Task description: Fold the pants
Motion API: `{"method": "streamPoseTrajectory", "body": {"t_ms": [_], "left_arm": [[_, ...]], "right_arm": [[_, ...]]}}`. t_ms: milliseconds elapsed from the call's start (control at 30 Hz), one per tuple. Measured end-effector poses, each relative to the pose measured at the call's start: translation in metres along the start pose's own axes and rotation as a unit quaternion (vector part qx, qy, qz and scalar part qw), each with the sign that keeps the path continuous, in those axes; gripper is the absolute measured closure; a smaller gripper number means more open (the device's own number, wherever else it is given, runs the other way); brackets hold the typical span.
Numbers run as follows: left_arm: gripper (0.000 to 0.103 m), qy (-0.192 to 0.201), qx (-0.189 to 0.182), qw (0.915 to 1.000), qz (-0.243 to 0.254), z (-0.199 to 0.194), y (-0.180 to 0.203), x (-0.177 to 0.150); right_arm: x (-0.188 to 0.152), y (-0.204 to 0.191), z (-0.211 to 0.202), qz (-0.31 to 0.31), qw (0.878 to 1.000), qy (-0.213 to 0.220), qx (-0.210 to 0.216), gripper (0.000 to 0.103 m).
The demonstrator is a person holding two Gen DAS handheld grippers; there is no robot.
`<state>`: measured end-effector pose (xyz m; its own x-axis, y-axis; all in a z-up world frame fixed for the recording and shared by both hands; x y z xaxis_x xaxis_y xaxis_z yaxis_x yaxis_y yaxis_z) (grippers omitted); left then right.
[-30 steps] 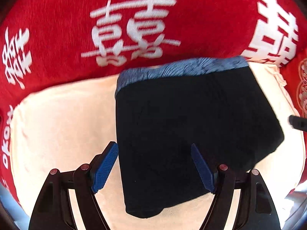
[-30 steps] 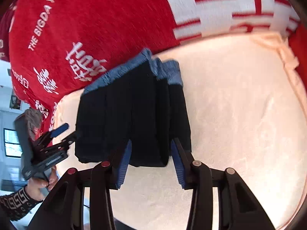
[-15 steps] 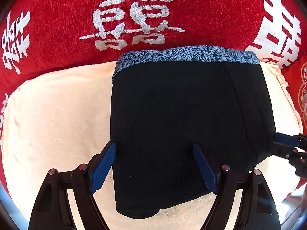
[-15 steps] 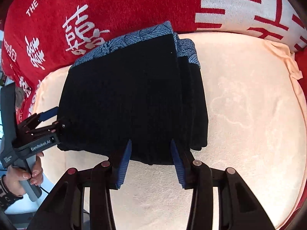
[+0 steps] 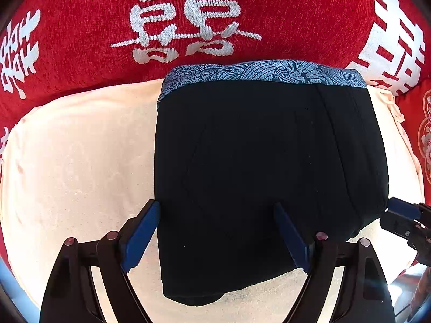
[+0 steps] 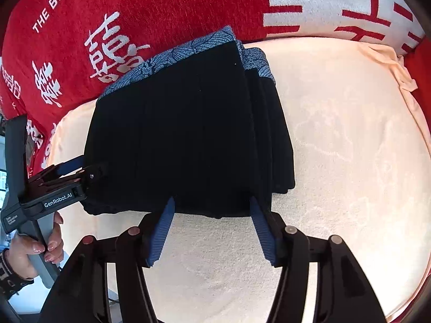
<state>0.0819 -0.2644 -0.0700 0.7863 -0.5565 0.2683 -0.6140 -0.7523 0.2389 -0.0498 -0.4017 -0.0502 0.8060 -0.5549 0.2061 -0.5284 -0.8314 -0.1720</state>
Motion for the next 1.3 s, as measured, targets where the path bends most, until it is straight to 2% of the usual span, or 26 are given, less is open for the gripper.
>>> {"method": "streamPoseTrajectory", "body": {"t_ms": [100,300,500,567,700,1033,1300], "left_arm": [[0.016,-0.006,-0.003,1.0000,-0.004,0.001,-0.001,0.001],[0.016,-0.001,-0.004,1.0000,-0.006,-0.013,-0.011,0.004],[0.016,0.003,-0.010,0.9997,-0.022,-0.021,-0.044,0.017],[0.016,0.000,-0.022,0.9991,-0.036,-0.020,-0.055,0.022],[0.016,-0.008,-0.061,0.9966,-0.054,-0.016,-0.070,0.032],[0.016,-0.013,-0.076,0.9949,-0.065,-0.007,-0.078,0.036],[0.016,-0.012,-0.082,0.9942,-0.070,-0.002,-0.080,0.033]], "right_arm": [[-0.007,0.011,-0.003,0.022,0.999,-0.016,0.016,0.035],[-0.014,0.039,-0.005,0.053,0.998,-0.035,0.029,0.034],[0.004,0.059,-0.002,0.059,0.997,-0.041,0.041,0.033],[0.013,0.062,-0.001,0.055,0.996,-0.039,0.053,0.018],[0.031,0.061,0.003,0.046,0.995,-0.040,0.077,0.018],[0.063,0.053,0.025,0.037,0.993,-0.046,0.101,0.017],[0.059,0.054,0.034,0.036,0.993,-0.063,0.097,0.014]]}}
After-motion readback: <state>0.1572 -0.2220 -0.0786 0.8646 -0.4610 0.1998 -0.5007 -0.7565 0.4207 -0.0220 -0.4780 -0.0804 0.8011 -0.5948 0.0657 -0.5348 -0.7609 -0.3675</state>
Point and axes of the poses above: each gripper's, at about its wrist camera, not at the fingertips, and z roughly the way its jaws point, y to its right, x to its top, the point moved 3 cm from there along z, roughly the way its jaws point, and after that the axes turned 10 degrees about -x, right-handed, at the moved point
